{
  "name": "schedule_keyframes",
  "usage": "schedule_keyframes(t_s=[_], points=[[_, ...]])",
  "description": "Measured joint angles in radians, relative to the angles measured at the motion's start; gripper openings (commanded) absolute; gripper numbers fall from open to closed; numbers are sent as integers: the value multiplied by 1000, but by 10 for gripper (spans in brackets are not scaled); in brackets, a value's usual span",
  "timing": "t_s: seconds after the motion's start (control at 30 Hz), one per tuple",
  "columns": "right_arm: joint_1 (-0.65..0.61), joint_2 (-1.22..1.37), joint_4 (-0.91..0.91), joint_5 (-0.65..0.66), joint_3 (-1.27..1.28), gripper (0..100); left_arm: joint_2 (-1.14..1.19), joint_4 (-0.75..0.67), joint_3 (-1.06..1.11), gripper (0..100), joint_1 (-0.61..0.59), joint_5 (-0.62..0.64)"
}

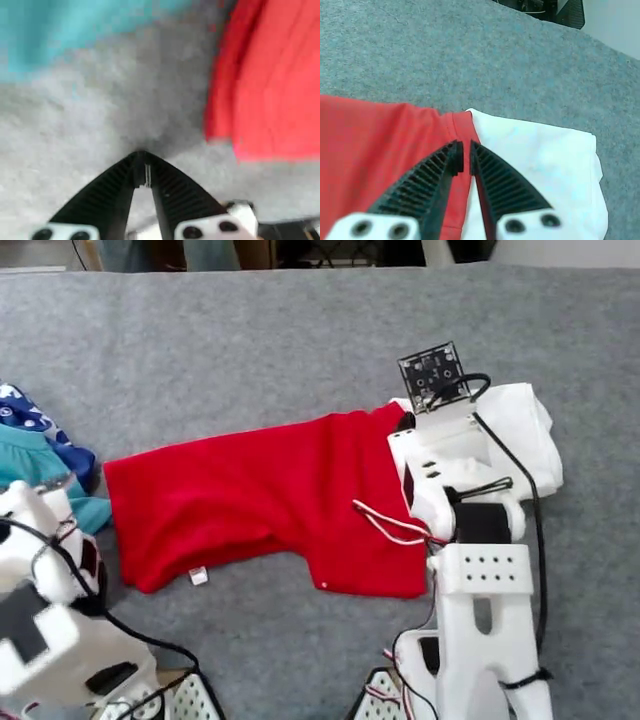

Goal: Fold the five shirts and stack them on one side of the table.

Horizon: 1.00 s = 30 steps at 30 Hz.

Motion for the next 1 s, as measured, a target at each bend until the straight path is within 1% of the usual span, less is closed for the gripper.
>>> schedule_keyframes(t_s=[0.1, 0.17, 0.23, 0.3, 0.37, 0.47, 0.6, 0.77, 0.9, 1.0], points=[[0, 0, -12, 0, -2, 38, -152, 43, -71, 100, 3, 35], [-2, 0, -54, -2, 8, 38, -265, 48, -114, 121, 8, 57], [-14, -2, -120, -3, 58, 38, -374, 37, -137, 142, 46, 135], [-41, -2, -212, -3, 127, 36, -463, -32, -132, 197, 83, 249], [-78, 0, -318, -3, 212, 36, -519, -141, -89, 252, 109, 347], [-112, 57, -450, -2, 295, 36, -528, -292, 18, 255, 153, 428], [-104, 196, -506, -2, 293, 36, -439, -391, 69, 255, 161, 509], [-52, 391, -546, -2, 201, 36, -204, -448, 28, 255, 163, 612], [-38, 459, -549, -3, 160, 36, -21, -450, -92, 180, 143, 697], [-29, 463, -549, -3, 157, 36, 63, -434, -184, 135, 120, 729]])
